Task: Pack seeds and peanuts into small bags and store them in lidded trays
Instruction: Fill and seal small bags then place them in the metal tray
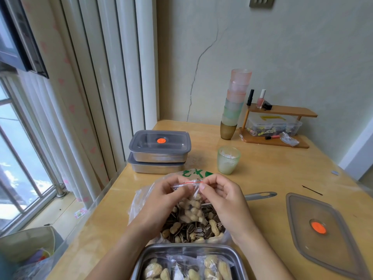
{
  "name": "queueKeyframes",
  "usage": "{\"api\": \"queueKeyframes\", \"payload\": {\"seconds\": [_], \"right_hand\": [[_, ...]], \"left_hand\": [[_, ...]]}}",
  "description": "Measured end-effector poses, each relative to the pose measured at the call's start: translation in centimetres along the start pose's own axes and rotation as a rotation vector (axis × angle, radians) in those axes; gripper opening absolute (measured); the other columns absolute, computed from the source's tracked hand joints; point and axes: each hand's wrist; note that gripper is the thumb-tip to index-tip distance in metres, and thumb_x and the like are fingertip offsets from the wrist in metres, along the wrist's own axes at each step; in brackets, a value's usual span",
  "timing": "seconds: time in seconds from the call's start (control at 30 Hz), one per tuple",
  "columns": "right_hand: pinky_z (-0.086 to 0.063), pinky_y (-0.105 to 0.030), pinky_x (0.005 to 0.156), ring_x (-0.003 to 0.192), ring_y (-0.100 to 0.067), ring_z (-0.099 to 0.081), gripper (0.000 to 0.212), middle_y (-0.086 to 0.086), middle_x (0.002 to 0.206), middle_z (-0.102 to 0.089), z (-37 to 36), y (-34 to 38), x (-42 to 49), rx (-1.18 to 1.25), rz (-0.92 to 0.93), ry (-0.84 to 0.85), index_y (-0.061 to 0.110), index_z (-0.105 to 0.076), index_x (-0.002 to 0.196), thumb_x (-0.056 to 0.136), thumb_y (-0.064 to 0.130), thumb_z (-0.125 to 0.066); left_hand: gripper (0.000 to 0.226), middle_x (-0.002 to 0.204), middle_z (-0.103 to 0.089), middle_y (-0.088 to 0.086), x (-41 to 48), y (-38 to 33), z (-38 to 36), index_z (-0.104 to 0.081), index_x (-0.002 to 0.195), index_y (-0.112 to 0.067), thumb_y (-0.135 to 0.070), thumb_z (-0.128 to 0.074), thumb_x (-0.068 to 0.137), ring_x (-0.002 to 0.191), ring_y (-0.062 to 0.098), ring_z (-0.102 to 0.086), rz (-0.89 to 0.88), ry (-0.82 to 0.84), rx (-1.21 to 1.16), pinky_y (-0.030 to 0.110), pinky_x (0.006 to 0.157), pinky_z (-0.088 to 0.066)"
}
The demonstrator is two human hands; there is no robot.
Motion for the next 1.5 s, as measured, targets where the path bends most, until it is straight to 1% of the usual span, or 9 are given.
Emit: {"api": "queueKeyframes", "payload": {"seconds": [0.07,0.17,0.33,0.63,0.83,1.0,1.27,1.37,1.5], "right_hand": [[-0.055,-0.029,0.077,0.076,-0.012,-0.067,0.010,-0.004,0.079,-0.072,0.02,-0.11,0.02,-0.021,-0.001,0.000,0.010,-0.071,0.087,0.096,0.006,-0.070],[-0.055,-0.029,0.075,0.076,-0.012,-0.067,0.011,-0.005,0.080,-0.073,-0.06,-0.18,0.03,-0.035,-0.008,0.016,0.013,-0.072,0.087,0.096,0.008,-0.071],[-0.058,-0.038,0.081,0.080,-0.017,-0.070,0.011,-0.009,0.084,-0.075,-0.07,-0.29,0.19,-0.080,0.020,-0.011,0.014,-0.073,0.086,0.094,0.008,-0.072],[-0.058,-0.029,0.076,0.075,-0.010,-0.070,0.008,-0.003,0.079,-0.076,0.11,-0.35,0.18,-0.074,0.003,-0.008,0.012,-0.075,0.088,0.095,0.008,-0.073],[-0.059,-0.037,0.081,0.077,-0.014,-0.070,0.011,-0.005,0.082,-0.076,0.09,-0.46,0.23,-0.107,0.010,-0.012,0.016,-0.075,0.086,0.095,0.009,-0.072],[-0.058,-0.032,0.079,0.076,-0.011,-0.069,0.011,-0.003,0.081,-0.076,0.14,-0.45,0.28,-0.093,0.003,0.000,0.015,-0.075,0.086,0.095,0.008,-0.072],[-0.060,-0.040,0.084,0.081,-0.020,-0.072,0.011,-0.006,0.084,-0.077,0.05,-0.51,0.19,-0.115,0.001,-0.009,0.016,-0.075,0.086,0.095,0.010,-0.072],[-0.060,-0.040,0.081,0.081,-0.024,-0.072,0.012,-0.005,0.082,-0.076,-0.02,-0.56,0.19,-0.159,0.026,-0.016,0.017,-0.074,0.085,0.095,0.009,-0.072],[-0.059,-0.036,0.072,0.073,-0.017,-0.069,0.017,0.001,0.077,-0.073,-0.30,-0.77,0.01,-0.261,0.108,-0.037,0.021,-0.069,0.081,0.094,0.011,-0.071]], "left_hand": [[0.019,0.085,-0.073,0.012,-0.04,-0.09,-0.07,-0.072,0.092,-0.003,-0.022,-0.074,0.091,0.077,0.018,-0.066,-0.011,-0.012,-0.006,0.025,0.074,-0.053],[0.010,0.081,-0.072,0.008,-0.03,-0.05,-0.10,-0.071,0.088,-0.004,-0.012,-0.071,0.093,0.073,0.015,-0.065,-0.015,-0.030,-0.014,0.021,0.069,-0.052],[0.007,0.085,-0.074,0.008,-0.03,-0.18,-0.15,-0.074,0.088,-0.008,-0.011,-0.070,0.094,0.076,0.015,-0.066,0.002,-0.031,0.003,0.022,0.071,-0.053],[0.010,0.091,-0.077,0.012,0.04,-0.03,0.11,-0.075,0.093,-0.004,-0.013,-0.071,0.094,0.082,0.018,-0.069,-0.003,-0.049,0.048,0.028,0.079,-0.056],[0.010,0.093,-0.077,0.014,0.11,0.06,0.15,-0.074,0.095,-0.002,-0.011,-0.070,0.095,0.083,0.020,-0.070,0.008,-0.056,0.062,0.029,0.079,-0.056],[0.009,0.096,-0.077,0.017,0.09,0.08,0.26,-0.074,0.097,-0.004,-0.012,-0.071,0.095,0.085,0.023,-0.069,0.015,-0.040,0.061,0.036,0.082,-0.055],[0.009,0.093,-0.077,0.014,0.14,0.27,0.22,-0.074,0.093,-0.004,-0.013,-0.072,0.094,0.082,0.020,-0.069,-0.007,-0.053,0.084,0.031,0.078,-0.056],[0.008,0.091,-0.075,0.016,0.07,0.29,0.15,-0.073,0.091,-0.005,-0.012,-0.072,0.094,0.079,0.021,-0.068,-0.014,-0.061,0.089,0.032,0.076,-0.054],[0.010,0.092,-0.073,0.020,0.09,0.41,0.14,-0.072,0.089,-0.005,-0.013,-0.074,0.094,0.078,0.022,-0.066,-0.029,-0.056,0.072,0.034,0.075,-0.054]]}}
Point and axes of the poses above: each hand's wrist, its own x-axis towards the middle knuckle, its own z-axis out of the back of the hand, y = z × x
